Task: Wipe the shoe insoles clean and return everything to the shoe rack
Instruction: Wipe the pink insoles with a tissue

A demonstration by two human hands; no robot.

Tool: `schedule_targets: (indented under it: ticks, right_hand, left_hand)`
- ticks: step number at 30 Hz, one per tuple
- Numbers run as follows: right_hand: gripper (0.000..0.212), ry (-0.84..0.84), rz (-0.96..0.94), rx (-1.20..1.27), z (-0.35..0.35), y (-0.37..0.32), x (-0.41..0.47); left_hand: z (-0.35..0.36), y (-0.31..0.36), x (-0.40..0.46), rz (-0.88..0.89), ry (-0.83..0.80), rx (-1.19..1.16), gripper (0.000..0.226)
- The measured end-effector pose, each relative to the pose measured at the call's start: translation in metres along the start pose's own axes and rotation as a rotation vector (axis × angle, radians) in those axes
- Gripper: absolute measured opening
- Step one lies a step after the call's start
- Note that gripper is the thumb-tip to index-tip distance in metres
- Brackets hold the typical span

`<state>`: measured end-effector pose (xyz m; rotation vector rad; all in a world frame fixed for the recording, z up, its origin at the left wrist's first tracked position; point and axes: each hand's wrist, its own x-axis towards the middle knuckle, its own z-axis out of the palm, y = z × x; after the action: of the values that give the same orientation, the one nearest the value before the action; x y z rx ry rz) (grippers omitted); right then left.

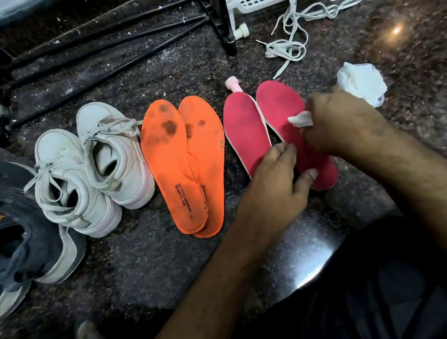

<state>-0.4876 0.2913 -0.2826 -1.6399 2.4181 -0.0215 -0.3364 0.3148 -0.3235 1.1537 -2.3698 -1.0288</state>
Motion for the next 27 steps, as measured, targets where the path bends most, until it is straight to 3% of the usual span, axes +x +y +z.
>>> schedule_targets:
  ticks: [6,8,10,14,16,22,27]
  right_hand:
    - [0.02,0.018,-0.132,0.209,-0.01,-0.009,-0.002]
    - [0.027,0.027,-0.159,0.256,-0.013,-0.016,-0.004]
    - [0.035,0.031,-0.182,0.282,-0.014,-0.021,-0.008]
    - [0.025,0.039,-0.25,0.299,-0.012,-0.026,-0.011]
    - [0.021,0.036,-0.242,0.369,-0.012,-0.024,-0.01]
    - [0.009,-0.317,-0.258,0.793,-0.01,-0.02,-0.012]
    - [0.016,-0.317,-0.204,0.913,-0.011,-0.015,-0.01]
  left_hand:
    - [-0.006,-0.008,0.005,0.012,0.161,-0.046,0.043]
    - [-0.008,-0.011,0.007,-0.011,0.245,-0.069,0.034]
    - [-0.01,-0.015,0.009,-0.076,0.298,-0.163,0.029]
    - [-0.018,-0.017,0.015,-0.254,0.317,-0.448,0.029]
    - [-0.023,-0.012,0.016,-0.285,0.296,-0.558,0.018]
    - [-0.029,-0.015,0.016,-0.367,0.401,-0.762,0.02]
    - [-0.031,-0.026,0.017,-0.327,0.438,-0.716,0.022]
